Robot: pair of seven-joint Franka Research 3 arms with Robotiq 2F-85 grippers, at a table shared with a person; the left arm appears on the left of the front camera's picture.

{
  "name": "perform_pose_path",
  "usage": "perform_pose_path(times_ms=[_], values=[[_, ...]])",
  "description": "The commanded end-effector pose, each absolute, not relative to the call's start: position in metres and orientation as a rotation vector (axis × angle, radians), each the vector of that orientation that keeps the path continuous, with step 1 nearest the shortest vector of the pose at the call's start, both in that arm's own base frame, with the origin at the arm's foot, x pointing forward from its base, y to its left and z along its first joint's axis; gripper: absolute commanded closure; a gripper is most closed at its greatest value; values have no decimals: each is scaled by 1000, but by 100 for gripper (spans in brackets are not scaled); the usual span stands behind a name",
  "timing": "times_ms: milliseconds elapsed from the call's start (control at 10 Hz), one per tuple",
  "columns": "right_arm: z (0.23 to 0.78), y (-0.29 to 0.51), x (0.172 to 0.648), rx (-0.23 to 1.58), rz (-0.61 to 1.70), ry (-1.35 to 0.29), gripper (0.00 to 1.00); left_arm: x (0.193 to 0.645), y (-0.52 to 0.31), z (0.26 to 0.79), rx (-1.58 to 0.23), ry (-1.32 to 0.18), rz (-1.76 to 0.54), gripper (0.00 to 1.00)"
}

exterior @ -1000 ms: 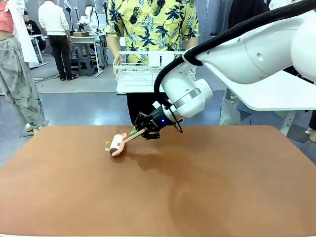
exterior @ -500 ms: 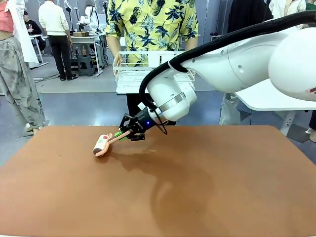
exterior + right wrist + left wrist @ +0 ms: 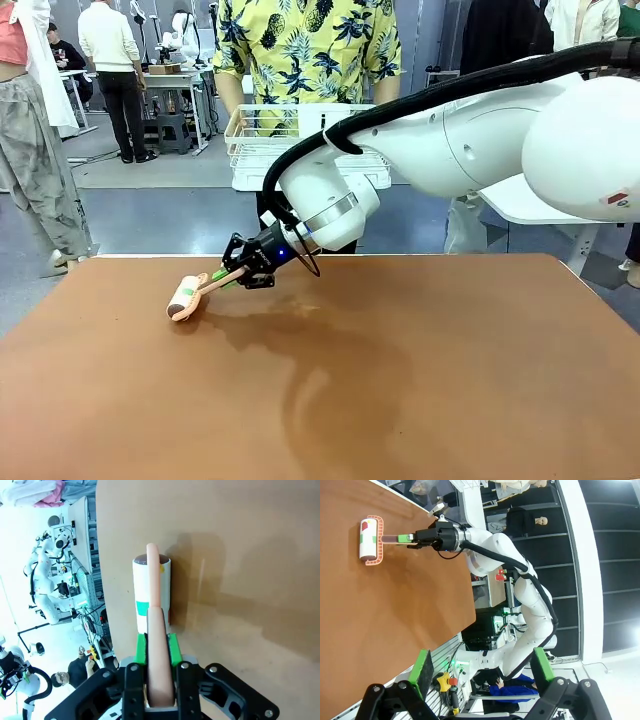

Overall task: Clean the table.
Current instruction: Clean the table with the Lint Roller when the human lifts the Dish drying rack.

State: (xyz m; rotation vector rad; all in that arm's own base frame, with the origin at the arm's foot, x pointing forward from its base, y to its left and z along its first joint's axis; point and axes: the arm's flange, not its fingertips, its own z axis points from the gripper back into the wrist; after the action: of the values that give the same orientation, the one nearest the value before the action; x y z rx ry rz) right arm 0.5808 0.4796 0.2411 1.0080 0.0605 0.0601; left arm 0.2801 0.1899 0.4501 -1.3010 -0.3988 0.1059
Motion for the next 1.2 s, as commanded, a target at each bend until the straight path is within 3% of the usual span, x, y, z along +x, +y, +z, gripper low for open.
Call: perform_pose_path(times_ms=[0,400,1100], values=[[254,472,568,1030,88,90,79,279,191,451,-1312,-404,101,0],[355,427,564,1094,146,-39,79,279,191,451,-1312,-404,101,0],[490,257,535,617,-16,44,79,279,191,451,-1312,-404,101,0]])
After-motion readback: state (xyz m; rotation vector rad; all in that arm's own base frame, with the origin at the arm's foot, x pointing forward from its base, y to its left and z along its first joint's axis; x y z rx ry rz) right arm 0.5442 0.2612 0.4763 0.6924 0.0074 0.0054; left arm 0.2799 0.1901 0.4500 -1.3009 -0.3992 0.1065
